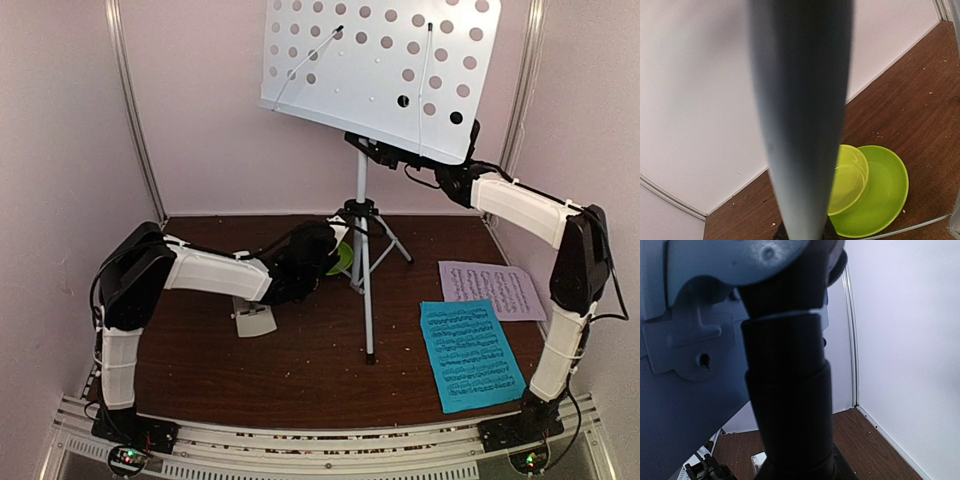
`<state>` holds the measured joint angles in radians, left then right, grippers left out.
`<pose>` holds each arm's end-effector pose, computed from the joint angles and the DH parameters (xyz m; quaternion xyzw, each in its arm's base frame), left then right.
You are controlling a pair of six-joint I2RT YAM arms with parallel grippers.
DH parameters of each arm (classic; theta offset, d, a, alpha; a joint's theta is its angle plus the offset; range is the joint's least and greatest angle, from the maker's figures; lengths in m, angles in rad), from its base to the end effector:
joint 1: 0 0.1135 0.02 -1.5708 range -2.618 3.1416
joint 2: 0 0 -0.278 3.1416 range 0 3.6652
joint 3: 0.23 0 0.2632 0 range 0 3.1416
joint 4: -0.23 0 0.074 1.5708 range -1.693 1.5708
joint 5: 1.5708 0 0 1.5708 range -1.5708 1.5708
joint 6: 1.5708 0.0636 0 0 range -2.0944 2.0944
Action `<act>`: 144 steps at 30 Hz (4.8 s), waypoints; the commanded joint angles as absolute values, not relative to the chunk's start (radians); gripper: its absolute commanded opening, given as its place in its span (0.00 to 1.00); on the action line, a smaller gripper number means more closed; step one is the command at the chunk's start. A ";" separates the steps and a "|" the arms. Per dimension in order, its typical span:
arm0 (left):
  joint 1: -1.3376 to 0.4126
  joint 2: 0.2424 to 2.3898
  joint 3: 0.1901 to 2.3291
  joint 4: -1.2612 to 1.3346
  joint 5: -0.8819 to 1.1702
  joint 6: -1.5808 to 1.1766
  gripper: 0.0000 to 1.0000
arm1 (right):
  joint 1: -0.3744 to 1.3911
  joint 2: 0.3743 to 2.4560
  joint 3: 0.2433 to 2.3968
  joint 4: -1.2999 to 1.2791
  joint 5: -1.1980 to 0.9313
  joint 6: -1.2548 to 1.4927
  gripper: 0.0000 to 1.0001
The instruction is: Set up the instrument practice props
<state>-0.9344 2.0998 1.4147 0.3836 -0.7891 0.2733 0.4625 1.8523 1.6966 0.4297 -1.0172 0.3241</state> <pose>0.3395 -0.3835 0.2025 0.2345 0.7413 0.1151 0.6182 0.3903 0.2551 0.4292 -0.4237 0.4994 0.5384 0.5303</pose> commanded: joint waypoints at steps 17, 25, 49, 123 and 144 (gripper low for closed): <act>-0.818 2.137 1.497 0.226 -0.949 0.163 0.00 | 0.452 1.773 1.550 0.670 -1.057 0.565 0.44; -0.827 2.118 1.499 0.179 -0.925 0.147 0.10 | 0.443 1.690 1.399 0.638 -0.997 0.531 0.60; -0.776 1.808 1.372 -0.103 -0.118 0.159 0.76 | 0.431 1.396 0.827 0.649 -0.753 0.537 0.70; -0.760 1.879 1.366 -0.208 0.357 0.121 0.20 | 0.617 1.361 0.811 0.087 -0.283 0.281 0.44; -0.782 1.761 1.191 -0.145 0.201 0.019 0.00 | 0.617 1.504 0.952 0.058 -0.282 0.228 0.11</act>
<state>-0.7521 1.7878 1.2480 -0.0093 0.1631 0.0967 0.6334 1.4548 0.9157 0.0711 -0.3630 0.2058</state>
